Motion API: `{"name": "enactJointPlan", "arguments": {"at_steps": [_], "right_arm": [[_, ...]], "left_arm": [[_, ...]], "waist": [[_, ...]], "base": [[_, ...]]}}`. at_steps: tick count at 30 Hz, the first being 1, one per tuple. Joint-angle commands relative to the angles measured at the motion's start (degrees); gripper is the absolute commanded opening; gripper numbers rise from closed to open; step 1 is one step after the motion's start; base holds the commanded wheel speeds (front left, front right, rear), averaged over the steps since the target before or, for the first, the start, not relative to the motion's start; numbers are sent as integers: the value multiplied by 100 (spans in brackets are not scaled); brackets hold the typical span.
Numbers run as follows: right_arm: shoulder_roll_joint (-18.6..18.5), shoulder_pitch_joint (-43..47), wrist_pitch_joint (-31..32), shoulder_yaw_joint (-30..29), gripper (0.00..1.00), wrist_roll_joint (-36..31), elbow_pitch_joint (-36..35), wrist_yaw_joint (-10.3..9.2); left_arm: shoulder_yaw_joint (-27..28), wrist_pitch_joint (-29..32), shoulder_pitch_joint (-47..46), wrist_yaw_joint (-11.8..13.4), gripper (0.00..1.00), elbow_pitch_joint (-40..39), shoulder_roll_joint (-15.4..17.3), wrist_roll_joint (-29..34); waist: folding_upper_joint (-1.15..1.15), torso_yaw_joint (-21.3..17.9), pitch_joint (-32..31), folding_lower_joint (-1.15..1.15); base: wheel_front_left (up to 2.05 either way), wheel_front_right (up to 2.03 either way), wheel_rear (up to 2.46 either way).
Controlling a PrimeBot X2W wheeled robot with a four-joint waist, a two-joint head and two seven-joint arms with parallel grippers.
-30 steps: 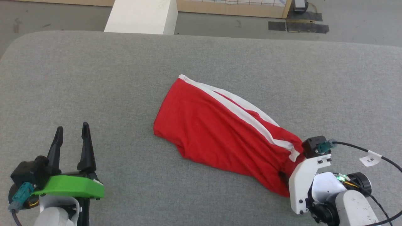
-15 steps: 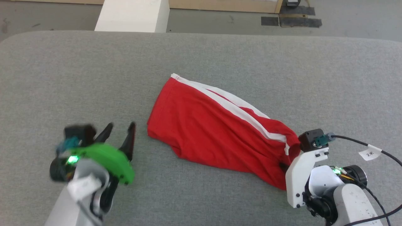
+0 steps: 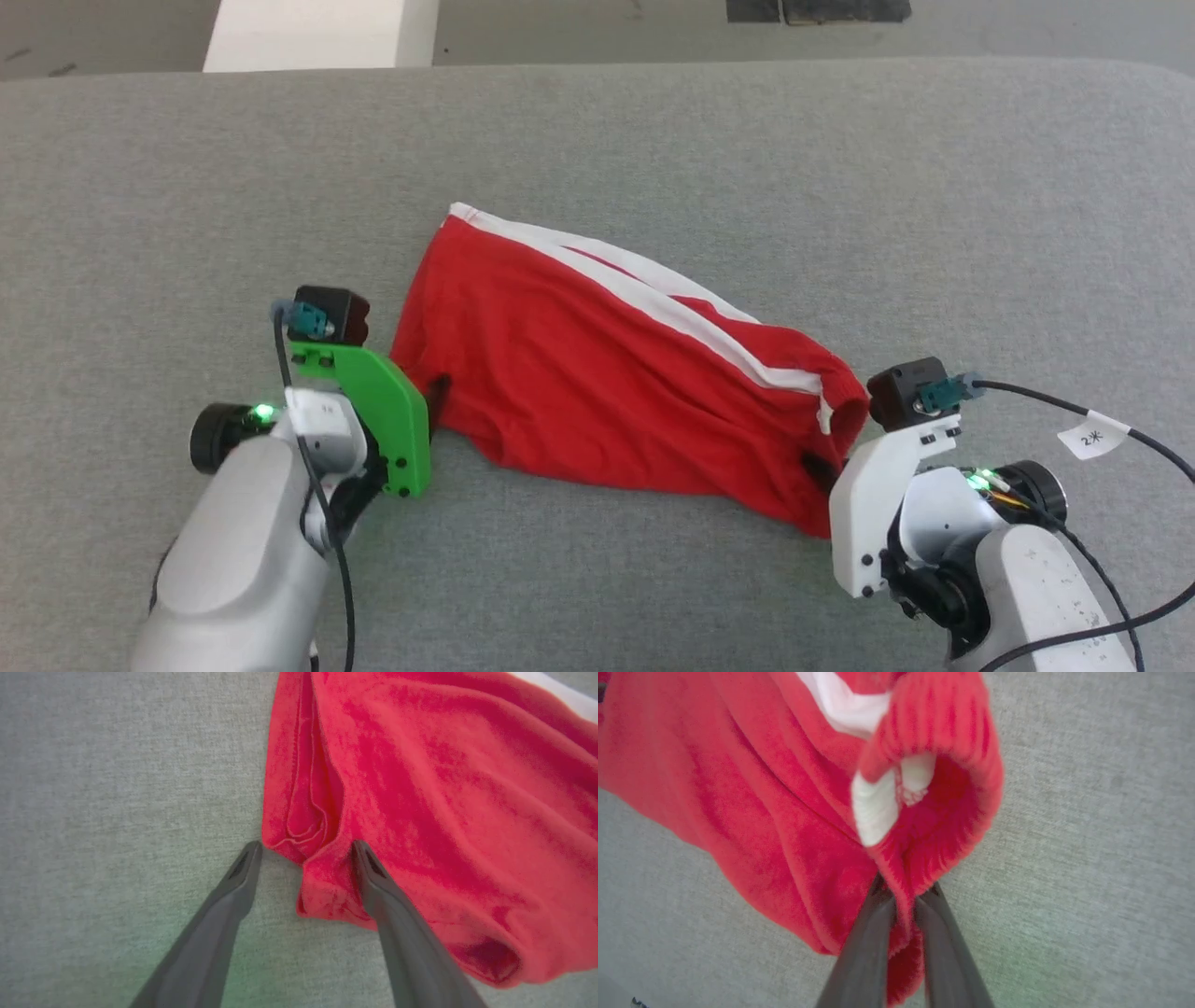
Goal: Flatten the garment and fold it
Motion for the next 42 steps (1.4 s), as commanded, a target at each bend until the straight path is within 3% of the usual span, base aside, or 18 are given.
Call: {"name": "enactJointPlan", "arguments": {"at_steps": [1, 2, 3, 4, 5, 16, 21, 28, 29, 35, 39, 40, 41, 42], "right_arm": [[-31, -55, -25, -33, 0, 16, 80, -13], [-31, -58, -40, -37, 0, 16, 92, -13], [-31, -59, -51, -38, 0, 14, 101, -13], [-31, -60, -62, -41, 0, 14, 112, -13], [-31, -64, -71, -43, 0, 16, 121, -13], [-31, -60, -53, -56, 0, 175, 253, -13], [-69, -11, 299, -115, 0, 123, 76, -13], [-623, 101, 922, -263, 0, 469, -280, -13], [-962, 116, 1484, -326, 0, 837, -531, -13], [-1266, 94, 2151, -425, 0, 1079, -663, -13], [-1320, 75, 2254, -439, 0, 1015, -565, -13], [-1280, 79, 2234, -447, 0, 1008, -541, -13], [-1224, 82, 2169, -463, 0, 984, -516, -13], [-1181, 92, 2120, -467, 0, 971, -496, -13]], "left_arm": [[-83, 169, -24, -59, 100, 125, -26, -49], [-135, 305, -19, -91, 100, 173, -47, -90], [-178, 396, -12, -123, 48, 192, -52, -118], [-203, 431, -12, -156, 32, 187, -57, -154], [-216, 435, -14, -172, 0, 183, -53, -167], [306, -166, 172, -149, 0, -58, -80, -734], [495, -293, 613, -70, 0, -489, -92, -965], [678, -399, 1583, 140, 0, -1410, -243, -1302], [734, -296, 2289, 362, 0, -2147, -336, -1507], [605, 18, 2857, 614, 0, -2727, -386, -1595], [429, 135, 3002, 673, 0, -2694, -476, -1597], [405, 143, 3002, 686, 20, -2647, -484, -1582], [389, 143, 2990, 701, 54, -2587, -494, -1567], [387, 128, 2971, 707, 100, -2546, -499, -1555]], "waist": [[51, -78, 90, 0], [51, -86, 102, 0], [51, -91, 111, 0], [51, -94, 126, 0], [51, -94, 136, 0], [51, 179, -182, 0], [51, 339, -386, 0], [51, 503, -584, 0], [51, 585, -627, 0], [51, 638, -608, 0], [51, 664, -604, 0], [51, 668, -604, 0], [51, 670, -606, 0], [51, 671, -609, 0]], "base": [[0, 0, 0], [0, 0, 0], [0, 0, 0], [0, 0, 0], [0, 0, 0], [0, 0, 0], [0, 0, 0], [0, 0, 0], [0, 0, 0], [0, 0, 0], [0, 0, 0], [0, 0, 0], [0, 0, 0], [0, 0, 0]]}}
